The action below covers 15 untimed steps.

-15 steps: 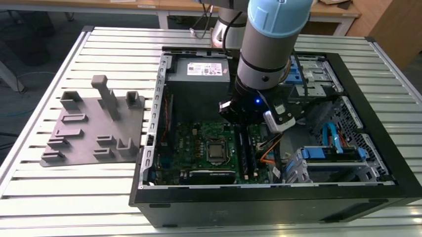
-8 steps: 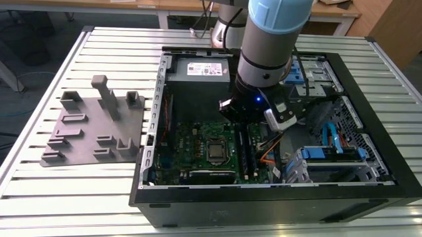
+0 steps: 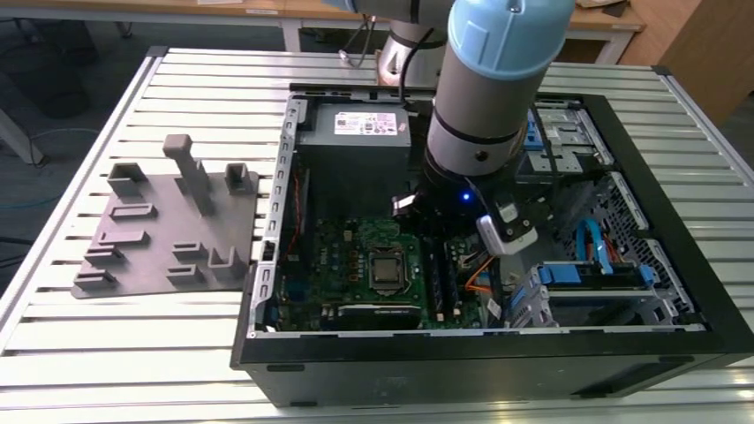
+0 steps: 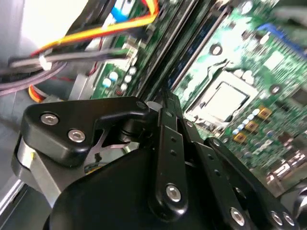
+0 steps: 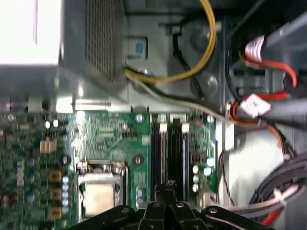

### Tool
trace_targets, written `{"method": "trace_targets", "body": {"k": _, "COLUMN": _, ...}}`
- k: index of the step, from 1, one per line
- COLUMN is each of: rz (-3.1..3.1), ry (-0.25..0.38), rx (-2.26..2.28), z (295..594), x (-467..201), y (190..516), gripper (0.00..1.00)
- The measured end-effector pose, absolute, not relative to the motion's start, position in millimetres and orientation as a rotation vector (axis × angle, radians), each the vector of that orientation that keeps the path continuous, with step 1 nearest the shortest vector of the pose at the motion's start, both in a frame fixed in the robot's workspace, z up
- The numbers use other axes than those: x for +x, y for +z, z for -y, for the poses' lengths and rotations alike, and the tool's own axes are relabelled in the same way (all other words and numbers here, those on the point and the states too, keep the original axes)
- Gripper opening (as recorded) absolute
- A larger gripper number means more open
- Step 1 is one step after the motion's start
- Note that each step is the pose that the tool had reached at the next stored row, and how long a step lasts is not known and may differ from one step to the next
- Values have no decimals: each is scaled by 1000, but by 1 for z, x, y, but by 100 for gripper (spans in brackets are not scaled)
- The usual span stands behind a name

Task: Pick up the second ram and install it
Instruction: 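Press down the second ram until it locks into place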

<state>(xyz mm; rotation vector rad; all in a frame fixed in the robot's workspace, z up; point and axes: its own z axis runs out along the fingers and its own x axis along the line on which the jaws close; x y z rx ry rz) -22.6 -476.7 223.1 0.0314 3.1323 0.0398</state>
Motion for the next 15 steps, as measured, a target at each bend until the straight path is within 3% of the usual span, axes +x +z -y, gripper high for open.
{"method": "trace_targets", "body": {"k": 6, "rz": -3132, "ry": -3, "rx": 31, "z": 494, "x": -23, "y": 222, "gripper": 7}}
{"method": "trace_targets", "body": {"k": 15, "rz": -3133, "ry": -7, "rx": 31, "z": 495, "x": -23, "y": 216, "gripper": 7}}
